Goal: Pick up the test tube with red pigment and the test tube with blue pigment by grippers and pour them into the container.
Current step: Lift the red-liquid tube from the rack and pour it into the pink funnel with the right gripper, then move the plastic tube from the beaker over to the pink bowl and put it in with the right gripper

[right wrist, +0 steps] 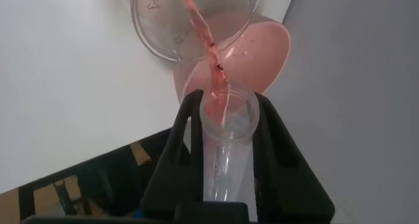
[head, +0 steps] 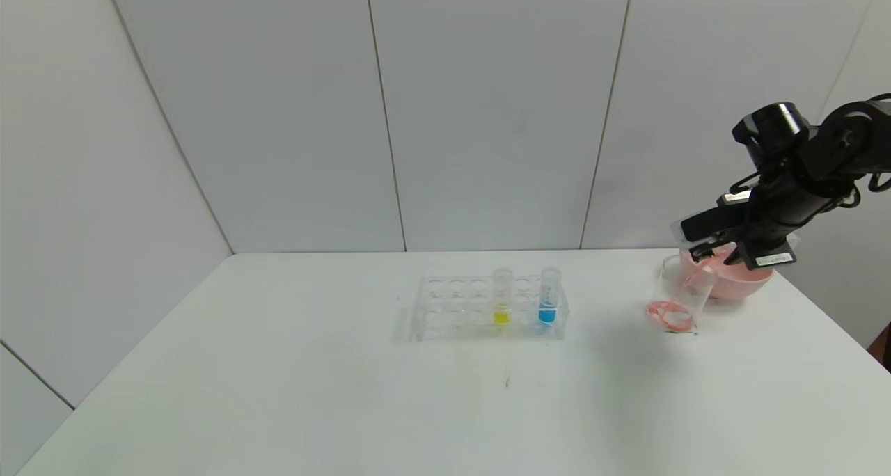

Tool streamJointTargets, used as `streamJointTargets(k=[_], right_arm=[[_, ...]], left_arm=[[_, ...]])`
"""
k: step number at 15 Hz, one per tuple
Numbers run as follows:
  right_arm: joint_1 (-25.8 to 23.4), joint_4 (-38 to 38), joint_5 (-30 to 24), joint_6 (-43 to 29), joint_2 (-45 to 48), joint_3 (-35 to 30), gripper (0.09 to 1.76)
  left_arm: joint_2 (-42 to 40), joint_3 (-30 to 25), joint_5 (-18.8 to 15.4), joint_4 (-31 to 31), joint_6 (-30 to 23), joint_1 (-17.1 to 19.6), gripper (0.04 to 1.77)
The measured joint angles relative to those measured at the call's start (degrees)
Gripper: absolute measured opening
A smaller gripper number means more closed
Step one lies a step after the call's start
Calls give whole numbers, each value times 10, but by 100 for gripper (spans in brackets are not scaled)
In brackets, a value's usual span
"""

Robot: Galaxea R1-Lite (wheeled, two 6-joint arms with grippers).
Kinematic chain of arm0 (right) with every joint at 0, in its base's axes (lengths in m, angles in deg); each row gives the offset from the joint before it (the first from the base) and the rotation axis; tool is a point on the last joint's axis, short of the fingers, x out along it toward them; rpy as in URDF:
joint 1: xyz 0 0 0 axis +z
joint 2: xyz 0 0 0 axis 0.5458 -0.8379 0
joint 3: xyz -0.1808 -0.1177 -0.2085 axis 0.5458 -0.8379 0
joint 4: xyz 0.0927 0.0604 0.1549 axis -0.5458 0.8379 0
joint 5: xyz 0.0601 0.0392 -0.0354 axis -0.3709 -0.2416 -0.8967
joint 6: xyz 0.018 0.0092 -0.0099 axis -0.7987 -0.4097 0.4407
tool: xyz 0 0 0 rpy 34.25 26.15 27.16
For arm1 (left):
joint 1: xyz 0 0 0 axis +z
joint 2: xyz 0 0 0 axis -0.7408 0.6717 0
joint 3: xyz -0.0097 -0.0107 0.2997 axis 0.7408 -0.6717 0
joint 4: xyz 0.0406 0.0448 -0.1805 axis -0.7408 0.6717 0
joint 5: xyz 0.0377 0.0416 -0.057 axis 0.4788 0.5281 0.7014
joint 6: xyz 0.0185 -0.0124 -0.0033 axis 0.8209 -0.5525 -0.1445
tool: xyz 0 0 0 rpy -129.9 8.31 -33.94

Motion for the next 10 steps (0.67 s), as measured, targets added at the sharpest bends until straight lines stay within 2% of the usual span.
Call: streamJointTargets(k=[3,10], right_arm=[[16,-19,52,19,-1,0,49],[36,-15,59,30,-4,0,49]], left_arm=[[0,0,0,0,0,0,176],[0,0,0,0,0,0,176]])
